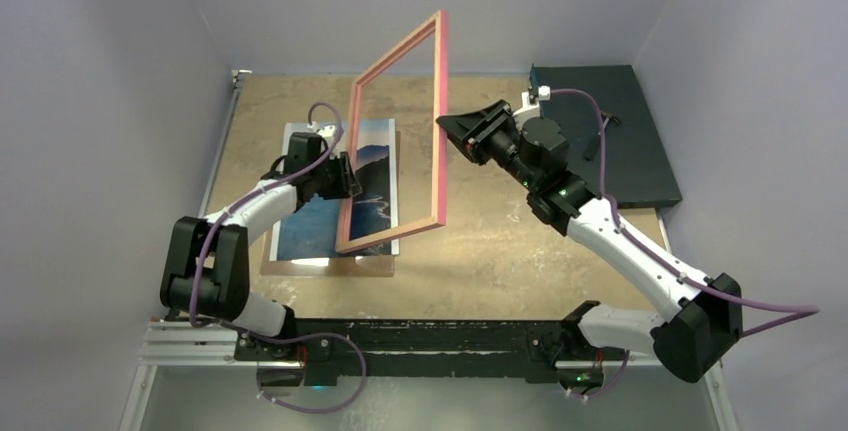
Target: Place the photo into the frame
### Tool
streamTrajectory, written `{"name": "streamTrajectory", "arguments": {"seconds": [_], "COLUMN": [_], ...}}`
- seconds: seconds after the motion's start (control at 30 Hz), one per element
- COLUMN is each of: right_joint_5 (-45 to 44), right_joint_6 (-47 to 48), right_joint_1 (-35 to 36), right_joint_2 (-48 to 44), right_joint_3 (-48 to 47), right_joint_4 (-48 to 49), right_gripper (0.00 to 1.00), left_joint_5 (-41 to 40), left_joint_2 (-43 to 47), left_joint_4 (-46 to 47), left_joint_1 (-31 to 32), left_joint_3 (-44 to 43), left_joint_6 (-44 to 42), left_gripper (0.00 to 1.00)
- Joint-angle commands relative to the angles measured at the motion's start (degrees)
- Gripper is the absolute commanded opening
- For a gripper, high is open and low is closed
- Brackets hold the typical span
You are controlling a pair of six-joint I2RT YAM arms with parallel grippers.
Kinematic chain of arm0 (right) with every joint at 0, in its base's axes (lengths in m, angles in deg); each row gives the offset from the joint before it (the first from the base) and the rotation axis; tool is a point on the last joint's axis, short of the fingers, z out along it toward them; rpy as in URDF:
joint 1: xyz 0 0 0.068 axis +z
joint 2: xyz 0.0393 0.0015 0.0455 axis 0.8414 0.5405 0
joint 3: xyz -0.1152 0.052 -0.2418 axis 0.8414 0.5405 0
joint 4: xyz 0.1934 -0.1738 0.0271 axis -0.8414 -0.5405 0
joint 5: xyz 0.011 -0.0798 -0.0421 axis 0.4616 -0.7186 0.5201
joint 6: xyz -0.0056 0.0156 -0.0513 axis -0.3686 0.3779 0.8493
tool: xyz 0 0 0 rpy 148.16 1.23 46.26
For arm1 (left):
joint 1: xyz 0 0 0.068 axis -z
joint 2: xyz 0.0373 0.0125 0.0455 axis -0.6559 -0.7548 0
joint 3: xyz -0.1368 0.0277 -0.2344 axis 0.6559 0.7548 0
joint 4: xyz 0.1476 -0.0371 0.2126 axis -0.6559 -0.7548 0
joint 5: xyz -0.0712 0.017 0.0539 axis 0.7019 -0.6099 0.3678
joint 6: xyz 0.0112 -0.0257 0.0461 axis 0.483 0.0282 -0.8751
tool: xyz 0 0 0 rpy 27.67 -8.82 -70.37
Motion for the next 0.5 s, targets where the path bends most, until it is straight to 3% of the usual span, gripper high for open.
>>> {"name": "streamTrajectory", "arguments": {"seconds": [0.0, 0.3, 0.47], "right_joint_5": [3.9, 5.7, 1.6], "right_joint_6": [4.3, 7.5, 12.2], "right_joint_1": [-0.9, -2.3, -3.3], "right_joint_2": [0.6, 3.1, 3.3], "right_joint_3": [1.0, 1.9, 0.4], "right_joint_4": [-6.2, -10.4, -17.0], "right_gripper": [0.37, 0.41, 0.21], "left_joint_5": [-2.1, -2.4, -2.3], "left_joint_2": [3.8, 6.2, 6.0], "left_joint_4": [1.6, 1.2, 0.3], "left_joint_1": [0.5, 0.5, 0.5], "left_joint_3": [-2.2, -1.4, -1.3], "left_joint_6": [-4.6, -6.0, -7.1], "left_gripper": [0.0, 0.0, 0.0]}}
